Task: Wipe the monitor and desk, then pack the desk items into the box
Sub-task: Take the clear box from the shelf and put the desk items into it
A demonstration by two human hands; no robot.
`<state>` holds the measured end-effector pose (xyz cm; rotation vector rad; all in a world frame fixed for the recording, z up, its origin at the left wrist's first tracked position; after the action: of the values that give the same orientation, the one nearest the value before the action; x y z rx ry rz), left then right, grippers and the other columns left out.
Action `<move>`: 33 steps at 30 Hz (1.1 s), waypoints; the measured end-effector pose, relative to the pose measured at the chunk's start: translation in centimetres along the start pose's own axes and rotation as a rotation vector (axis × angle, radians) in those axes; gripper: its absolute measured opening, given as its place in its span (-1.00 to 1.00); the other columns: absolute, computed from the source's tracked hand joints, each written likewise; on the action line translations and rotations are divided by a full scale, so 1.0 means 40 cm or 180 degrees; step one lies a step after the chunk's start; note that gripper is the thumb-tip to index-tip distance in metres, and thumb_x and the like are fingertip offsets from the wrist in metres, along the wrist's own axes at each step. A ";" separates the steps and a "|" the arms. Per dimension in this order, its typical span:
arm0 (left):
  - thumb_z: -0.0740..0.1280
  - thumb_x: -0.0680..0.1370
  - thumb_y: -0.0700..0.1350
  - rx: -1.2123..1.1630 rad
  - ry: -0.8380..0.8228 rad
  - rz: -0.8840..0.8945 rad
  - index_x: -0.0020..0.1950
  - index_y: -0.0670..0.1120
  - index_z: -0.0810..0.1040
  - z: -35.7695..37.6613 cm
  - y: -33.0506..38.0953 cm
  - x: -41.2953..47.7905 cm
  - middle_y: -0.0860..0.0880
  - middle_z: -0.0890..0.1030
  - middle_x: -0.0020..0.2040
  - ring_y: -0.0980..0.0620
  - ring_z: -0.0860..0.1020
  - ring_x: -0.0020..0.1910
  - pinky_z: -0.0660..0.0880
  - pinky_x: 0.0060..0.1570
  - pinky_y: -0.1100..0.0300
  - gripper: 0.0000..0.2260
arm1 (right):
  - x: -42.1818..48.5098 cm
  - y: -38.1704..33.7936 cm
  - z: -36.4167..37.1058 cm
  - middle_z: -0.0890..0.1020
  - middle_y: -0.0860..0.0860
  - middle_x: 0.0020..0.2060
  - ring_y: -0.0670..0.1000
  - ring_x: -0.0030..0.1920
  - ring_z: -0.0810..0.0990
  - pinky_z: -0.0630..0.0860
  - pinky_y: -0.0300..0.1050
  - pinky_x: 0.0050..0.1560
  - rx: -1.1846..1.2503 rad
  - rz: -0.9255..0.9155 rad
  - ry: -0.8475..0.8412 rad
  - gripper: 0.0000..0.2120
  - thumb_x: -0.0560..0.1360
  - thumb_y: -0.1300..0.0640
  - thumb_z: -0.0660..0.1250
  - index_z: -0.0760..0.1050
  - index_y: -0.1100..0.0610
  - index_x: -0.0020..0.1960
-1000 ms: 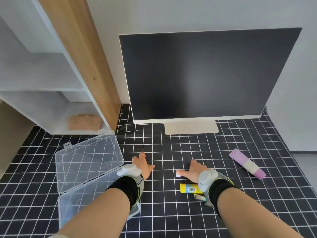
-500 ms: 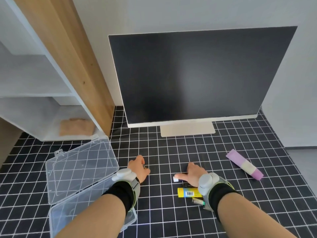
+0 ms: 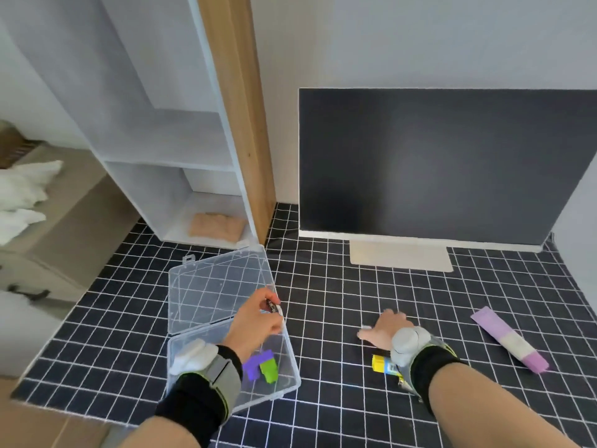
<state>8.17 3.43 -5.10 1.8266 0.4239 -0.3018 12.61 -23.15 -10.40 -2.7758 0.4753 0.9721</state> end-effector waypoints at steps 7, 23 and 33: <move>0.22 0.50 -0.44 0.0279 0.0009 -0.0617 -0.08 -0.17 0.50 -0.164 -0.171 -0.078 -0.09 0.47 -0.36 0.05 0.40 -0.50 0.41 -0.42 0.21 -0.81 | -0.110 -0.204 -0.036 0.40 -0.02 0.11 0.04 0.17 0.43 0.43 -0.02 0.21 0.0688 -0.1986 0.0287 -0.49 0.32 -0.15 0.48 0.43 -0.01 0.18; 0.25 0.47 -0.39 0.1053 0.0142 -0.0896 -0.03 -0.03 0.46 -0.199 -0.277 -0.113 -0.17 0.66 -0.09 -0.15 0.63 -0.24 0.62 -0.17 0.01 -0.74 | -0.298 -0.440 0.189 0.54 0.05 0.17 0.11 0.20 0.35 0.30 0.04 0.18 -0.1256 -0.3686 0.0184 -0.49 0.40 0.01 0.43 0.38 0.10 0.28; 0.17 0.57 -0.23 0.1549 0.0636 -0.0289 0.05 -0.03 0.49 -0.175 -0.193 -0.077 -0.04 0.60 -0.02 -0.05 0.65 -0.18 0.63 -0.10 -0.01 -0.83 | -0.174 -0.244 0.019 0.65 -0.05 0.07 0.02 0.11 0.54 0.48 -0.03 0.18 0.0750 -0.2707 0.1092 -0.78 0.55 0.20 0.23 0.53 0.07 0.16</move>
<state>1.96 11.69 -8.48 2.3288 0.6126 -0.3036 10.42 -12.12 -6.14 -2.5045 -0.5041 0.2270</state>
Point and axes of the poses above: each hand's wrist, its own x-axis towards the middle knuckle, its own z-axis out of the palm, y = z × x, the point moved 1 cm from there along x, towards the middle knuckle
